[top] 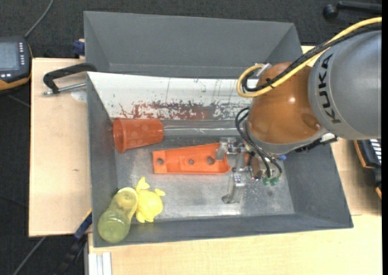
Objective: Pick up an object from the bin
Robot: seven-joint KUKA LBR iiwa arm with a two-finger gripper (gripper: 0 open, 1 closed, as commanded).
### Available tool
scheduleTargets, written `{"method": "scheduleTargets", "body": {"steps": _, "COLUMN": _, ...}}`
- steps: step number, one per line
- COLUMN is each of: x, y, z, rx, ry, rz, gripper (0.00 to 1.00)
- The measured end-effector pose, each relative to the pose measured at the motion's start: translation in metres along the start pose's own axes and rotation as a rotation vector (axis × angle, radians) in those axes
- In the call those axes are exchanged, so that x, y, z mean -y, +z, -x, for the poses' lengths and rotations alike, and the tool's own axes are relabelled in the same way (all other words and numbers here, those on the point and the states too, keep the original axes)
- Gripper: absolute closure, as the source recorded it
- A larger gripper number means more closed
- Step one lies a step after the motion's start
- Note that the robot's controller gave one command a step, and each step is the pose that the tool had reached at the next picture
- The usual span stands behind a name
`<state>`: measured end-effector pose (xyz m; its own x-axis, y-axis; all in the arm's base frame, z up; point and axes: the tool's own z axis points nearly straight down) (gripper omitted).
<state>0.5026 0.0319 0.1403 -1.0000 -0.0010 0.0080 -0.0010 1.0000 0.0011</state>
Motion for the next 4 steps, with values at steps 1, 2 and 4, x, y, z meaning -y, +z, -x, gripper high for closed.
{"method": "scheduleTargets", "body": {"steps": 1, "x": 0.000, "y": -0.004, "z": 0.002, "rx": 0.008, "ry": 0.001, "rz": 0.000, "gripper": 0.00}}
{"method": "scheduleTargets", "body": {"steps": 2, "x": -0.029, "y": 0.068, "z": 0.048, "rx": 0.006, "ry": -0.164, "rz": 0.002, "gripper": 1.00}}
{"method": "scheduleTargets", "body": {"steps": 4, "x": -0.032, "y": -0.095, "z": 0.043, "rx": 0.015, "ry": -0.216, "rz": 0.002, "gripper": 1.00}}
